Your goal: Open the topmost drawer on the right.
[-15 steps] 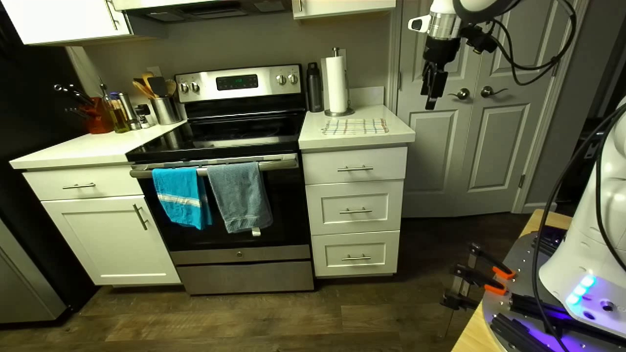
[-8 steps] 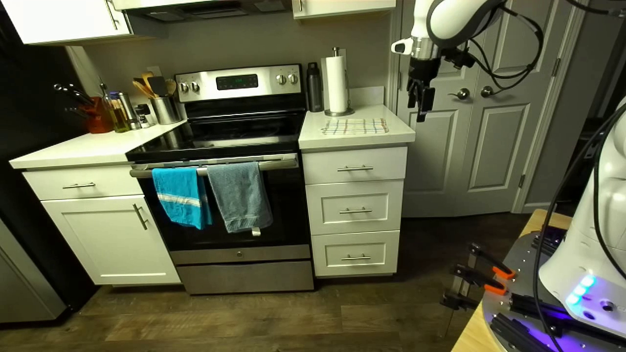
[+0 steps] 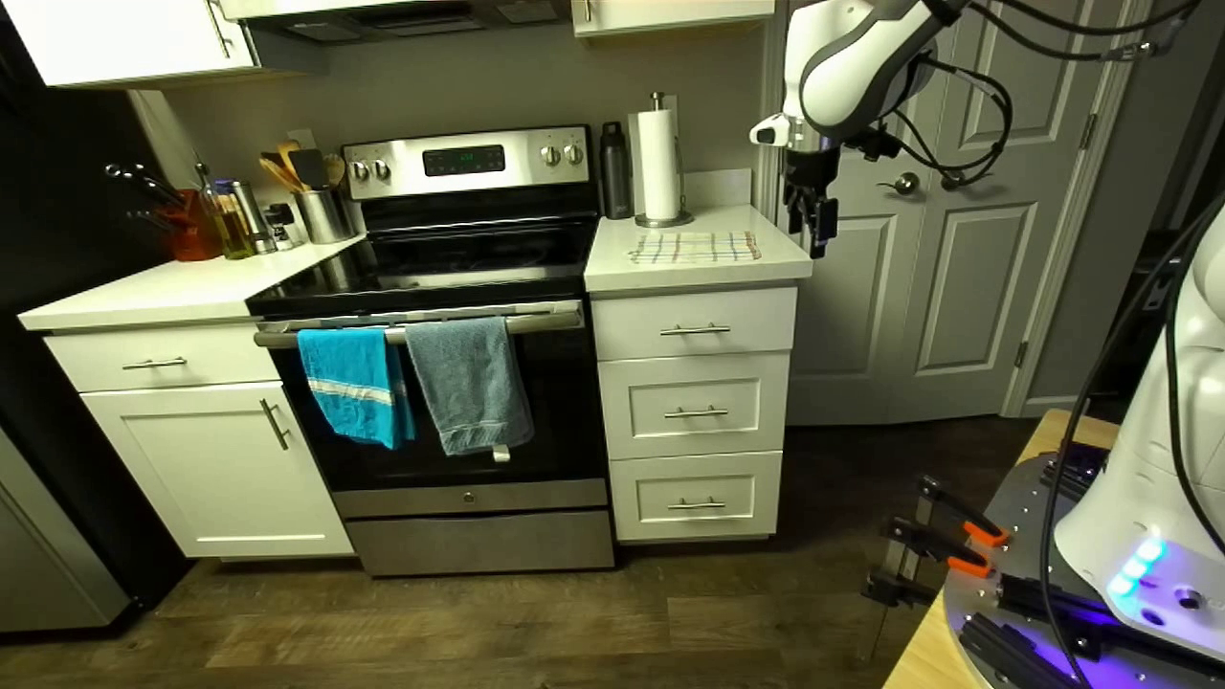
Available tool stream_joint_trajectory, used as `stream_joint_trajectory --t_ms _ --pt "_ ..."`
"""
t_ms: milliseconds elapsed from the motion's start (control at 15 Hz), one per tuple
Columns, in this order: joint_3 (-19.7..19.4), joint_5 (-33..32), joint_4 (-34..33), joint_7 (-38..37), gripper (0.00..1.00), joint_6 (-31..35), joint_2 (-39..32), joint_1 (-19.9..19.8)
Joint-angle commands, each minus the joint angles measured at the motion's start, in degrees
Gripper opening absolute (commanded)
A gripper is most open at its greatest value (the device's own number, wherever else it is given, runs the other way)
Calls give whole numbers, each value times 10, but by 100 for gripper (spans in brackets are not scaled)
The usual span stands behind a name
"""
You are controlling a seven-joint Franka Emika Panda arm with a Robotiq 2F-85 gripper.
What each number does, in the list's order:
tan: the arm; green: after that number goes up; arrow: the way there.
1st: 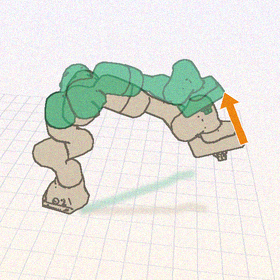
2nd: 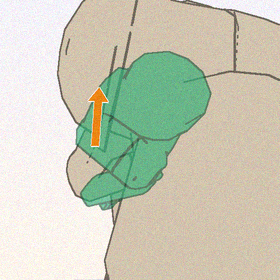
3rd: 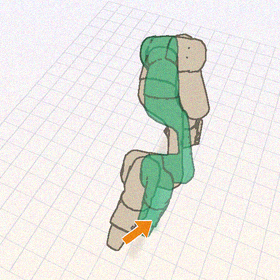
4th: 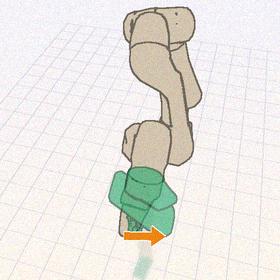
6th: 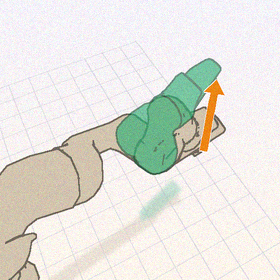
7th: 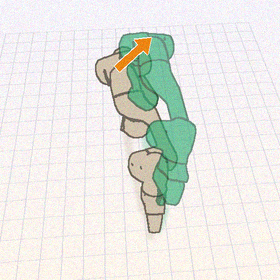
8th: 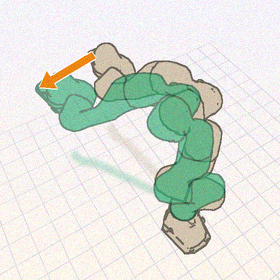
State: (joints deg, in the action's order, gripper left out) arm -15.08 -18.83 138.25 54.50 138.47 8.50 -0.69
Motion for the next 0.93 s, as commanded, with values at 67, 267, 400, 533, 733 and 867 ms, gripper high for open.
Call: stream_joint_trajectory --t_ms 67,267,400,533,733,867 --pt "20 -7 -29 23 100 10 -56 -34" --pt "30 1 -25 9 100 -1 -50 -40" --pt "31 1 -28 9 100 -1 -55 -40" --pt "31 1 -28 9 100 -1 -55 -40" --pt "31 1 -29 9 100 -1 -55 -40" --pt "32 -3 -36 9 100 -4 -59 -42"
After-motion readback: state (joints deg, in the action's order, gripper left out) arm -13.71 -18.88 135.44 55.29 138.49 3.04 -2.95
